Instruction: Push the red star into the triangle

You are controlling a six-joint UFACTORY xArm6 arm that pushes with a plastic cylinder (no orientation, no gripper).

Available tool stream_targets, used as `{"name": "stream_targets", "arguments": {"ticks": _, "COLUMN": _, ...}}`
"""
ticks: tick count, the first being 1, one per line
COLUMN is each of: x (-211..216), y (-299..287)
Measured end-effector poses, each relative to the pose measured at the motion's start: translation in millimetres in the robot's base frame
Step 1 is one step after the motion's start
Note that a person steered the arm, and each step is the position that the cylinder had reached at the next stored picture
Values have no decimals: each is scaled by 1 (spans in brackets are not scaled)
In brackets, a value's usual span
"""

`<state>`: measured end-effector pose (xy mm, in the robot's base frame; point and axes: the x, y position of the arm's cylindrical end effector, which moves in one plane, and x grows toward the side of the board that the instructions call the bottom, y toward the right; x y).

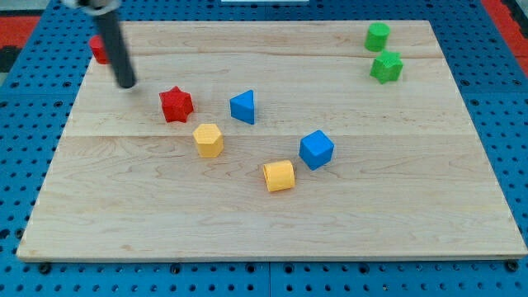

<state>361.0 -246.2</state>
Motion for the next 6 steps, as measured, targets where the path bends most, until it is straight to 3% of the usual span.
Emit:
{"name": "stream_targets", "arguments": {"ticks": 1, "x": 37, "y": 38}}
{"name": "stream_targets", "arguments": {"ticks": 3, "x": 9, "y": 204}}
{"name": "stream_targets", "arguments": {"ticks": 4, "x": 6, "y": 233}}
{"name": "stream_targets", "arguments": {"ticks": 5, "x": 6, "y": 297}}
{"name": "stream_targets", "arguments": {"ticks": 6, "x": -29, "y": 211}}
